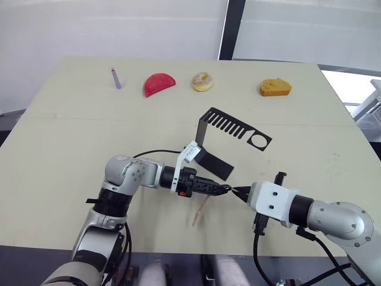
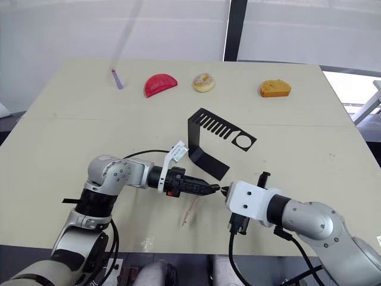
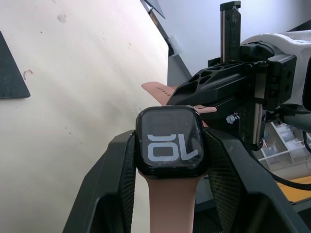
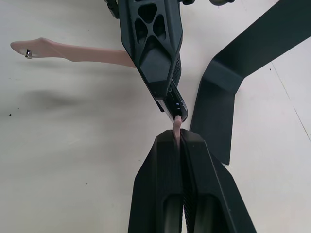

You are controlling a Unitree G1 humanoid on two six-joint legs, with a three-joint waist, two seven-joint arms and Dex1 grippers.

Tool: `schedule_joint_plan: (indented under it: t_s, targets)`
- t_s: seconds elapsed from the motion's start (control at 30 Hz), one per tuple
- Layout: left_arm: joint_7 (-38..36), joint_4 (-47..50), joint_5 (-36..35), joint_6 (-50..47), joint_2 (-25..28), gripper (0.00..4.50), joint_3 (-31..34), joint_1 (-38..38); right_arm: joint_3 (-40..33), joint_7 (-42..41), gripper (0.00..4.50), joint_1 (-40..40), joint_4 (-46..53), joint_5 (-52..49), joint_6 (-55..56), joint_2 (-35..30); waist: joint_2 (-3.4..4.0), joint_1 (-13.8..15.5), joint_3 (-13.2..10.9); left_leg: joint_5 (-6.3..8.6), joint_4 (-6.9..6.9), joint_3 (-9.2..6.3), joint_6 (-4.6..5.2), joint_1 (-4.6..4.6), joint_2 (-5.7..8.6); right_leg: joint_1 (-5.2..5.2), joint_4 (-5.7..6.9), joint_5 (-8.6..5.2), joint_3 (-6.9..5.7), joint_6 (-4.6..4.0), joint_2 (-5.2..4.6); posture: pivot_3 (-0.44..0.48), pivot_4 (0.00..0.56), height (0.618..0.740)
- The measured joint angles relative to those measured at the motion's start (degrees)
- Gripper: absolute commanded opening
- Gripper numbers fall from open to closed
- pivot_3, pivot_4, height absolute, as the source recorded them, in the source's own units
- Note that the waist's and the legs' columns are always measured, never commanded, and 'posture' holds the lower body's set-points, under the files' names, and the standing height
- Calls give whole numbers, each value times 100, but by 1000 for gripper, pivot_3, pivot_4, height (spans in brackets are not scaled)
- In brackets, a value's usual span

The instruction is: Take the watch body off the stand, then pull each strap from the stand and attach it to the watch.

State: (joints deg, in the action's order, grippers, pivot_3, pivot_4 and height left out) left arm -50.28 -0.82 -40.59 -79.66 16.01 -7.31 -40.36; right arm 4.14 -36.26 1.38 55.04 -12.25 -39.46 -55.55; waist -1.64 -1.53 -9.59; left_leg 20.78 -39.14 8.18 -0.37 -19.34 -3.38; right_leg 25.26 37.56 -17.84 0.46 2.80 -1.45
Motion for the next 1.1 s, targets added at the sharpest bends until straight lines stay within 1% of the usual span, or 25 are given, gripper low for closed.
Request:
schedule_joint_plan:
  t_s: [1.1]
  targets:
    - [143, 34, -45, -108, -126, 1602, 170, 0, 217, -2, 0, 466, 0, 33, -469, 8, 0, -3, 0, 0, 0, 0, -1, 0, 0, 1, 0, 0, 0, -1, -1, 0, 150, 737]
